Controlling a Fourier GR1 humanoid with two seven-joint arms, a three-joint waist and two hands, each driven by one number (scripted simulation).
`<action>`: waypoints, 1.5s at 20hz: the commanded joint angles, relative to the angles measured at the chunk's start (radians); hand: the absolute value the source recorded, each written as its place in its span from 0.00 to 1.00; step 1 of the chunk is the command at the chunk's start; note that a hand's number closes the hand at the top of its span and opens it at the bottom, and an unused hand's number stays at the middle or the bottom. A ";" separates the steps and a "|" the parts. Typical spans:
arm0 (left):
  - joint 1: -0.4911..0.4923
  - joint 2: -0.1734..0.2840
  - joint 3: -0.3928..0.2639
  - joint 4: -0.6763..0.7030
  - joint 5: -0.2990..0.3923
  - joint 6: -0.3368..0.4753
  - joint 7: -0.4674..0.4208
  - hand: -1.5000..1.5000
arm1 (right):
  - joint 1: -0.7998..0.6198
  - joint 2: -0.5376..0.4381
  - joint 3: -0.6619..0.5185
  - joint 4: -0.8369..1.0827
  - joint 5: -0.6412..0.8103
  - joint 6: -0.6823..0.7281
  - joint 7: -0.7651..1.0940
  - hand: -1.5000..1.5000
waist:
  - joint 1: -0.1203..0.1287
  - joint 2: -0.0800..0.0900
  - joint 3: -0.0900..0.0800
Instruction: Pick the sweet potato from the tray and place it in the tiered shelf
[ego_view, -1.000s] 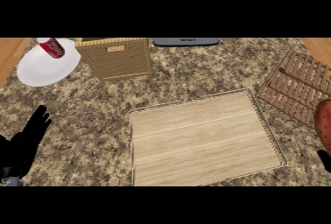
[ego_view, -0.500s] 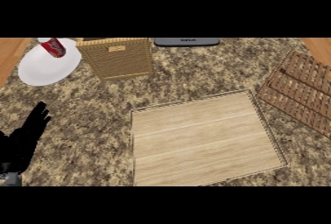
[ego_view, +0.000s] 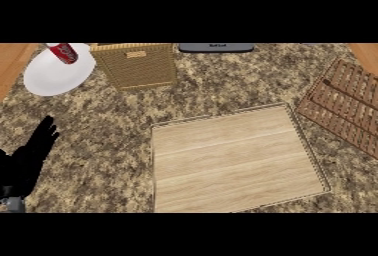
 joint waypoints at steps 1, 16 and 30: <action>0.018 -0.013 -0.016 -0.055 0.001 -0.009 0.027 0.50 | -0.076 -0.098 0.008 0.100 -0.033 0.051 0.153 1.00 | 0.018 0.004 0.001; -0.049 -0.052 -0.002 0.049 -0.069 0.006 -0.015 0.50 | -0.038 -0.115 0.074 0.449 0.224 -0.105 -0.182 1.00 | 0.017 0.008 0.002; -0.032 -0.044 0.025 0.001 -0.063 -0.037 0.031 0.50 | 0.007 -0.084 0.075 0.821 0.347 -0.292 -0.424 0.00 | 0.017 0.008 0.003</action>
